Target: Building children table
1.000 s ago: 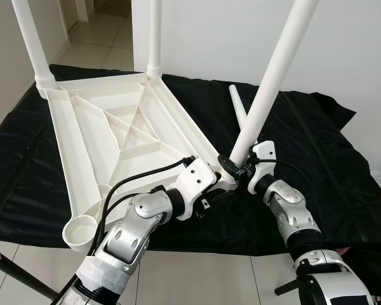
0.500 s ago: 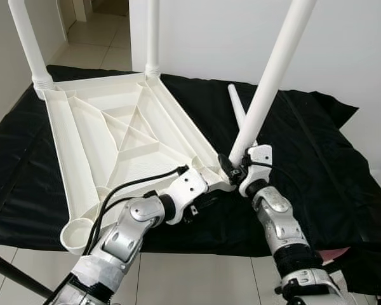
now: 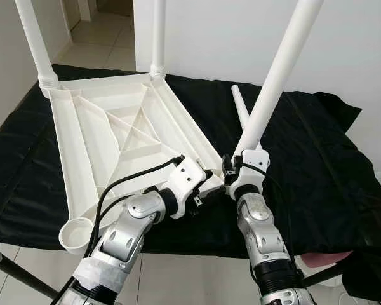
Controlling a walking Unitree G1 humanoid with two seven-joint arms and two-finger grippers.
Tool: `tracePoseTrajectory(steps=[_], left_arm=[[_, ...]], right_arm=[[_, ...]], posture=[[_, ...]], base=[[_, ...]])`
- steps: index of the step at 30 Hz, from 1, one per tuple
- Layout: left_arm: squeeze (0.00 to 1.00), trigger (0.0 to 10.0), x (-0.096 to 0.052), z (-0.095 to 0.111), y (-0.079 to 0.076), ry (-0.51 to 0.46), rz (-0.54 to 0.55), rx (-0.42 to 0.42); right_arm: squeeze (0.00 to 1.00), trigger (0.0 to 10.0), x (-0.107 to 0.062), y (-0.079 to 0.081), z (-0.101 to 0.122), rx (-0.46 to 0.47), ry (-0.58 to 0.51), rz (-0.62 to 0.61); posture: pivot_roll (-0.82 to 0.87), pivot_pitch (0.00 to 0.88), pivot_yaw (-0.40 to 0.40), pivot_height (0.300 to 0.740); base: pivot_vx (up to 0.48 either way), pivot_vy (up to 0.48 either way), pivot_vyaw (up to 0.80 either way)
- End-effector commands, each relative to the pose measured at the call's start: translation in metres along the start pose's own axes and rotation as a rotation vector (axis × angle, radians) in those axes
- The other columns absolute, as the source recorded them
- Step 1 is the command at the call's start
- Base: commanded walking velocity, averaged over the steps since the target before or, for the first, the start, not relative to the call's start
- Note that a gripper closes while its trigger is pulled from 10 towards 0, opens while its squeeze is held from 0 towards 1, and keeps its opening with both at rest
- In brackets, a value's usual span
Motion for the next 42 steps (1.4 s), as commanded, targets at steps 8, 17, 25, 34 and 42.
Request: tracePoseTrajectory(steps=[8, 17, 25, 34, 42], left_arm=[[0.0, 10.0, -0.001, 0.005, 0.003, -0.021, 0.031, -0.007], [0.0, 10.0, 0.0, 0.006, 0.002, -0.023, 0.031, -0.014], [0.0, 10.0, 0.0, 0.007, 0.001, -0.024, 0.025, -0.015], [0.0, 10.0, 0.001, 0.006, -0.003, -0.014, 0.004, -0.015], [0.0, 10.0, 0.003, 0.007, -0.005, -0.012, -0.006, -0.013]], right_arm=[[1.0, 10.0, -0.003, -0.009, -0.015, -0.006, 0.08, -0.009], [0.47, 10.0, 0.007, -0.017, -0.01, -0.033, 0.025, 0.155], [0.0, 10.0, 0.012, -0.02, -0.002, -0.028, -0.05, 0.359], [0.0, 10.0, 0.02, -0.025, -0.002, -0.14, -0.102, 0.596], [0.0, 8.7, 0.027, -0.016, -0.001, -0.198, -0.114, 0.72]], posture=[[0.04, 0.0, -0.099, 0.74], [0.04, 0.0, -0.102, 0.74], [0.04, 0.0, -0.101, 0.74], [0.05, 0.0, -0.089, 0.74], [0.05, 0.0, -0.09, 0.74]], base=[[0.0, 0.0, 0.0], [0.0, 0.0, 0.0], [0.0, 0.0, 0.0], [0.0, 0.0, 0.0], [0.0, 0.0, 0.0]])
Point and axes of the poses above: a point about 5 cm out from each wrist's last joint towards the gripper, its own x axis pointing out of the wrist towards the gripper, its own z axis along the axis of the wrist's last joint, y = z × x, the point moved 2 cm from there along x, pointing out of the wrist towards the gripper, and after that the axes turned 13 degrees about -x, right-handed, at the moved point
